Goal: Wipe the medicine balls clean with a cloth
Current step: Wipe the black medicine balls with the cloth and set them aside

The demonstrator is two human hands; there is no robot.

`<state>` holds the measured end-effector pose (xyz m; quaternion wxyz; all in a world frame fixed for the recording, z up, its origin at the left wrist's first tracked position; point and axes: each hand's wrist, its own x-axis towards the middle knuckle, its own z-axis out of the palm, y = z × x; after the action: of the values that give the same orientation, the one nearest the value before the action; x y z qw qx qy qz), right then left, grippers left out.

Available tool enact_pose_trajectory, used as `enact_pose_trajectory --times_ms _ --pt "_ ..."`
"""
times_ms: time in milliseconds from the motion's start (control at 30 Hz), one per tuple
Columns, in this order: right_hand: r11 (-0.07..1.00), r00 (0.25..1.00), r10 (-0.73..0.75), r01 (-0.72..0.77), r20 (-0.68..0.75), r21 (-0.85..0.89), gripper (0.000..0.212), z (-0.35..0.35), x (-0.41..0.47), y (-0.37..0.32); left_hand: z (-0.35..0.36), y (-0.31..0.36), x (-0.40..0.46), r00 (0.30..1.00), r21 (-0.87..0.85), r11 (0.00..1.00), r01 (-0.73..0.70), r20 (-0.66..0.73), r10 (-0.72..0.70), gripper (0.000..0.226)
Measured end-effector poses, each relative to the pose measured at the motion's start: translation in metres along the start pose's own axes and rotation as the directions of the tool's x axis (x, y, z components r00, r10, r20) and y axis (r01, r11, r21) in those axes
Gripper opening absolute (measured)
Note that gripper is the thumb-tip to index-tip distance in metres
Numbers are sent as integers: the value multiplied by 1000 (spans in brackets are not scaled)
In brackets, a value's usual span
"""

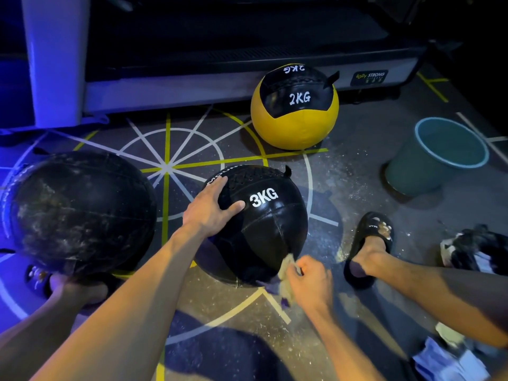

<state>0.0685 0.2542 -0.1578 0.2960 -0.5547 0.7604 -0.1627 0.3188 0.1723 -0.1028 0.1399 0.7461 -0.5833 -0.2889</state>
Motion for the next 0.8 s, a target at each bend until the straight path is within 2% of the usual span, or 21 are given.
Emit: enact_pose_trajectory --times_ms 100,233,300,367,533,567,633,700,733,800 --pt "1000 1000 7 -7 2 25 40 -11 -16 7 -1 -2 1 1000 -10 1000 -1 -1 1 86" --pt "970 979 -143 168 -146 177 42 -25 -7 -35 0 -1 2 1000 -3 1000 -7 -2 7 86" --pt "962 970 -198 220 -143 162 41 -21 5 -50 -1 0 1 1000 -3 1000 -2 0 2 86" --pt "972 975 -198 208 -97 111 40 -10 10 -45 -1 0 1 1000 0 1000 2 2 -2 86" --pt "995 996 -93 93 -4 17 37 4 4 7 0 -1 -1 1000 2 1000 -27 1 27 86" --pt "996 997 -78 78 -3 53 32 -1 5 12 0 -2 -1 1000 4 1000 -29 2 29 87" --pt "973 994 -61 80 -93 215 24 -13 6 13 0 -1 0 1000 11 1000 -29 5 29 87" --pt "930 979 -95 151 -178 336 20 -17 6 4 0 0 1 1000 13 1000 -19 3 19 87" --pt "910 974 -144 200 -177 363 18 -13 4 -4 0 1 2 1000 16 1000 -15 2 15 87" --pt "887 939 -300 340 -170 313 13 7 -5 -22 1 5 3 1000 23 1000 -20 -3 21 87"
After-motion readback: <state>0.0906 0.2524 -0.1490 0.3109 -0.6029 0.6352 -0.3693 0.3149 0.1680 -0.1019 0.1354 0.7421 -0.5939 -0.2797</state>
